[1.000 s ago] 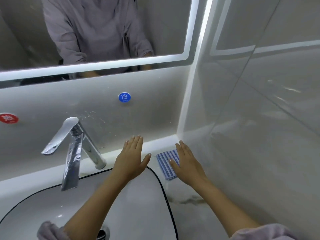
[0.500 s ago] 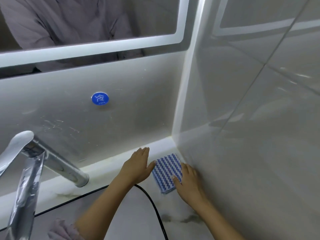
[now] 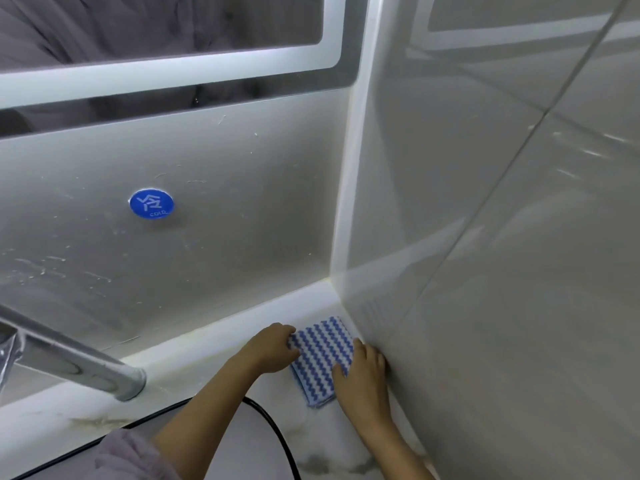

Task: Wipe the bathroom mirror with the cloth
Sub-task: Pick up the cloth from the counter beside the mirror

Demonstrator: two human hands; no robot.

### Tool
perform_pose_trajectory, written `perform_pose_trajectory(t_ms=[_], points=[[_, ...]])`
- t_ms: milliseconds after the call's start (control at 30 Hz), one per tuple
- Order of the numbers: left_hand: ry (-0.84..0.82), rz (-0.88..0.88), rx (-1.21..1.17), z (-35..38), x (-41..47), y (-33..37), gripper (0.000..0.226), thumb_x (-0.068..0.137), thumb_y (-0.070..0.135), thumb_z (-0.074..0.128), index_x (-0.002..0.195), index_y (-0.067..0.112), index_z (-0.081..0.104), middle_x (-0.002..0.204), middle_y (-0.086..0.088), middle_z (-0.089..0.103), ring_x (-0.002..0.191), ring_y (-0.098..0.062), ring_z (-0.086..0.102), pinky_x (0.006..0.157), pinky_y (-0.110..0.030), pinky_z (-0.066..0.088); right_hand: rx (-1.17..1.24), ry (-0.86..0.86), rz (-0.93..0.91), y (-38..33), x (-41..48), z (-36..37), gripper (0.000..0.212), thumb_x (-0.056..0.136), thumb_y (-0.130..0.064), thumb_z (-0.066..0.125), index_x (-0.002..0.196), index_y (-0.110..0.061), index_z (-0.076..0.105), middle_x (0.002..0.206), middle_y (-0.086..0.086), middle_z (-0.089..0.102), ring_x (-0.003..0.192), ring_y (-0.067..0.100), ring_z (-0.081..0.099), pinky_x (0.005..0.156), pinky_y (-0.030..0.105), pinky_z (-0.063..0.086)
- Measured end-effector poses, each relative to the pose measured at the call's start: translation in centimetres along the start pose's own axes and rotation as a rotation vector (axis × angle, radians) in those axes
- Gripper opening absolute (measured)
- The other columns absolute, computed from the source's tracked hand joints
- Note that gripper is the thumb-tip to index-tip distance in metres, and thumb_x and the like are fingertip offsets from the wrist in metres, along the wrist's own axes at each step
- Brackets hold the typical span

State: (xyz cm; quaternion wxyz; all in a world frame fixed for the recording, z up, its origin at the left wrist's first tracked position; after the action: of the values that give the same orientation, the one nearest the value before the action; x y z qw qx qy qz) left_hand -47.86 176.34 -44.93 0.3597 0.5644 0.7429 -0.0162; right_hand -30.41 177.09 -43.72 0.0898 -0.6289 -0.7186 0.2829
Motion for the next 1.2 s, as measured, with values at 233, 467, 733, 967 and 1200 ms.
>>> perform_pose_trajectory(t_ms=[233,467,733,967,1200], points=[[0.006,-0.014,0.017,0.6,0.2,0.0,0.039,0.092,0.024,0.053,0.128,0.01,0.052,0.128,-0.012,0.051,0.112,-0.024,0.053,0.094,-0.031,0.044,0.063,-0.064,0.123,0.2,0.2,0.7,0.042,0.092,-0.038,0.056,0.123,-0.01,0.047,0.125,0.008,0.048,0.121,0.023,0.041,0.1,0.032,0.039],[0.008,-0.056,-0.042,0.3,0.2,-0.6,0.034,0.091,0.022,0.054,0.121,0.006,0.054,0.122,-0.012,0.056,0.1,-0.022,0.055,0.085,-0.03,0.045,0.059,-0.069,0.154,0.0,0.4,0.5,0.034,0.094,-0.036,0.053,0.117,-0.012,0.049,0.122,0.007,0.049,0.117,0.023,0.044,0.093,0.032,0.044],[0.091,-0.015,-0.242,-0.7,-0.4,0.3,0.007,0.091,0.021,0.051,0.094,0.015,0.05,0.096,-0.003,0.054,0.085,-0.016,0.049,0.071,-0.026,0.038,0.512,-0.102,0.252,0.5,-0.1,0.6,0.03,0.086,-0.014,0.063,0.112,-0.013,0.049,0.106,0.002,0.062,0.091,0.02,0.062,0.076,0.033,0.053],[0.25,0.03,-0.748,-4.0,-4.6,1.6,0.005,0.095,0.02,0.051,0.096,0.018,0.055,0.1,0.001,0.065,0.093,-0.016,0.061,0.081,-0.032,0.047,1.029,-0.305,0.391,-0.1,-1.2,0.5,0.026,0.082,-0.016,0.073,0.104,-0.006,0.067,0.095,0.01,0.074,0.083,0.026,0.071,0.069,0.03,0.057],[0.374,0.076,-1.015,-7.5,-10.7,2.4,0.01,0.096,0.021,0.05,0.1,0.015,0.057,0.099,-0.002,0.069,0.089,-0.015,0.067,0.074,-0.031,0.057,1.076,-0.259,0.258,-4.1,-3.0,-4.3,0.027,0.08,-0.03,0.074,0.097,-0.009,0.07,0.088,0.007,0.075,0.082,0.026,0.072,0.078,0.038,0.058]])
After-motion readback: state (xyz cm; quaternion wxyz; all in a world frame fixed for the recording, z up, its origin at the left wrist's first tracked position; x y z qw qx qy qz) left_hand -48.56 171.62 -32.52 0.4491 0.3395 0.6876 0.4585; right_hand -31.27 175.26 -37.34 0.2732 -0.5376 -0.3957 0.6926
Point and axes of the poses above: each hand's wrist, its own x-axis towards the middle knuckle, its own z-axis out of the palm, y = z × x, the point moved 9 cm from there along x, towards the middle knuckle
